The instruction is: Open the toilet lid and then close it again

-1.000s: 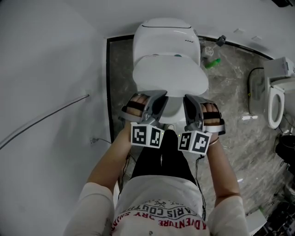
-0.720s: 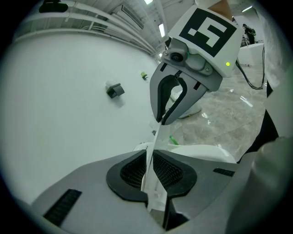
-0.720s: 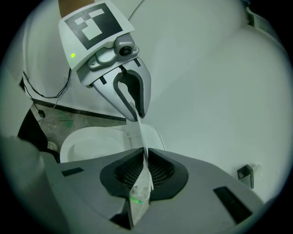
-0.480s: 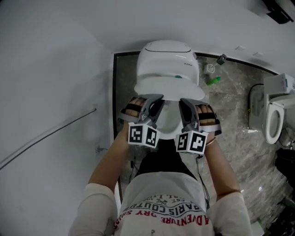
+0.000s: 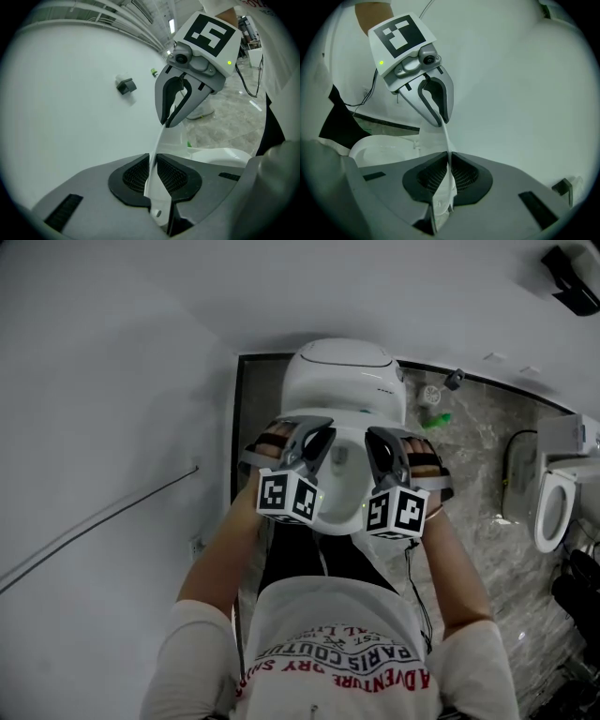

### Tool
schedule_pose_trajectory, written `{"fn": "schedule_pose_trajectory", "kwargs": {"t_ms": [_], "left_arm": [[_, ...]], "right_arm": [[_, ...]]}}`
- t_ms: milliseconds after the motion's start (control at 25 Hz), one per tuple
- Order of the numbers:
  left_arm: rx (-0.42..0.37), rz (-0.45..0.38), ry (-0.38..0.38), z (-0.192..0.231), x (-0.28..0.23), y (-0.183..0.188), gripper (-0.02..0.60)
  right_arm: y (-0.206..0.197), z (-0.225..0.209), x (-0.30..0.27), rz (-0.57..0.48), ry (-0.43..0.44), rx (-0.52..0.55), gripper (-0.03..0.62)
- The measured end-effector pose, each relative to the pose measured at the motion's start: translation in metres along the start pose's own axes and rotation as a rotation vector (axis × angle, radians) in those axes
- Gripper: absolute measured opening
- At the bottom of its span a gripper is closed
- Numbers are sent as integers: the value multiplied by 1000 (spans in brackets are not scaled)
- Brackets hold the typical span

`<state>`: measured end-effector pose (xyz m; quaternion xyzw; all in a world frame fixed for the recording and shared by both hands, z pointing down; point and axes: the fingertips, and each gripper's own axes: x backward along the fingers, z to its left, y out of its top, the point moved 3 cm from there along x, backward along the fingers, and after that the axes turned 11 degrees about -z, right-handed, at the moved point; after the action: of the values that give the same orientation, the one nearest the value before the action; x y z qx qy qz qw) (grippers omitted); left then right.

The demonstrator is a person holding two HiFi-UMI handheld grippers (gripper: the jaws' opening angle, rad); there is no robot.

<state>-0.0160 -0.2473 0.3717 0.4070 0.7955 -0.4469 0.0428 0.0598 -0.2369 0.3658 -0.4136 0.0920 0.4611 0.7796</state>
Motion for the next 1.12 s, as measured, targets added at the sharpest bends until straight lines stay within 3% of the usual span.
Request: {"fn": "schedule_pose_trajectory", "kwargs": {"t_ms": [400, 1120], "left_arm": [[23, -50, -46, 56, -40, -18, 60], [85, -72, -157, 124, -109, -47, 61]], "right_arm": [[-12, -54, -45, 44, -19, -43, 35], [-46, -125, -111, 104, 33, -137, 35]]}}
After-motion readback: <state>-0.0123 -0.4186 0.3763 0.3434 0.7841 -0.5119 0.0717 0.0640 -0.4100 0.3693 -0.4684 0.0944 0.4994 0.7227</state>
